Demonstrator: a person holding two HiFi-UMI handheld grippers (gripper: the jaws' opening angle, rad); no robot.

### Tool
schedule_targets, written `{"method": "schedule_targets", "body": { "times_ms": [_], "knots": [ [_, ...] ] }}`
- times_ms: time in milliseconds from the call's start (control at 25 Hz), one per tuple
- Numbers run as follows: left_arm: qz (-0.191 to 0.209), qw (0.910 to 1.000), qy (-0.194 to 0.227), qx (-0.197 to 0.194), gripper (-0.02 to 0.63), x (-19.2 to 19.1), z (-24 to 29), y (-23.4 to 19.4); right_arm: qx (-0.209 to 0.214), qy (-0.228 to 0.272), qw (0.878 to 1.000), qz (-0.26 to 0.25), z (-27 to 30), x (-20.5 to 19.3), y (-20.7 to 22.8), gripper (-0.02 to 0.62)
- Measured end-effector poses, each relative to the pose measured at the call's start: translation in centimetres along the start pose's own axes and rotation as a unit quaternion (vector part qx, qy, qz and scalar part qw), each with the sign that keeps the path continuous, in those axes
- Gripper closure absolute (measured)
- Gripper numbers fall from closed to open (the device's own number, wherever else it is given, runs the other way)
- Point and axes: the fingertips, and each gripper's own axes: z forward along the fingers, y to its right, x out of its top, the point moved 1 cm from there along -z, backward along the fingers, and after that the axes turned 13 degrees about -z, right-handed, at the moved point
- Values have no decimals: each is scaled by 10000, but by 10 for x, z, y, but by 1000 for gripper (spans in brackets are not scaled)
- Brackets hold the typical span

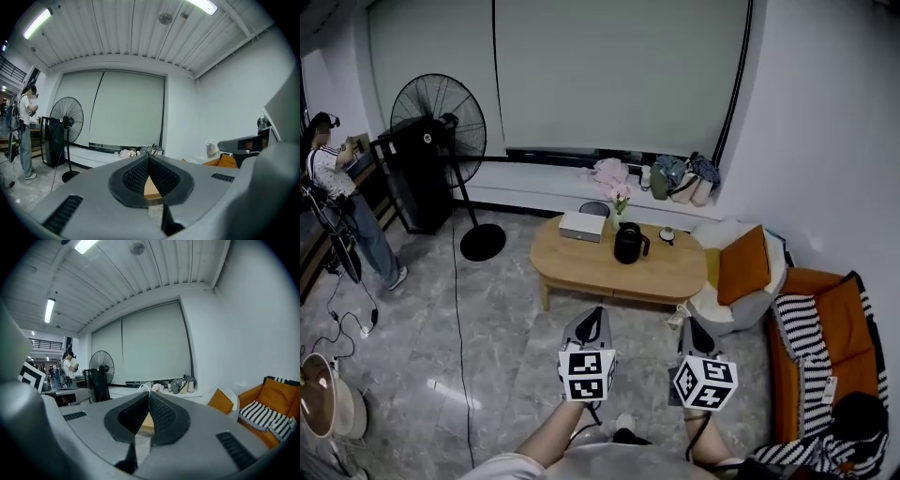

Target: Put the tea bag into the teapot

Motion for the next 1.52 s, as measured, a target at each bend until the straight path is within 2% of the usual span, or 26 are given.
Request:
{"method": "schedule_targets", "body": {
  "times_ms": [480, 1120, 1320, 1520],
  "knots": [
    [-66, 9999, -38, 112, 598, 7, 79, 11, 109, -64, 9999, -34, 68, 8, 48, 561],
    [156, 9996, -35, 247, 598, 7, 164, 38, 437, -91, 9990, 24, 142, 4, 108, 561],
    [156, 9991, -168, 349, 598, 1, 181, 29, 500, -156, 9986, 78, 157, 0, 110, 561],
    [123, 9989, -237, 389, 598, -3, 202, 24, 391, -345, 9985, 188, 172, -16, 127, 561]
  ]
}}
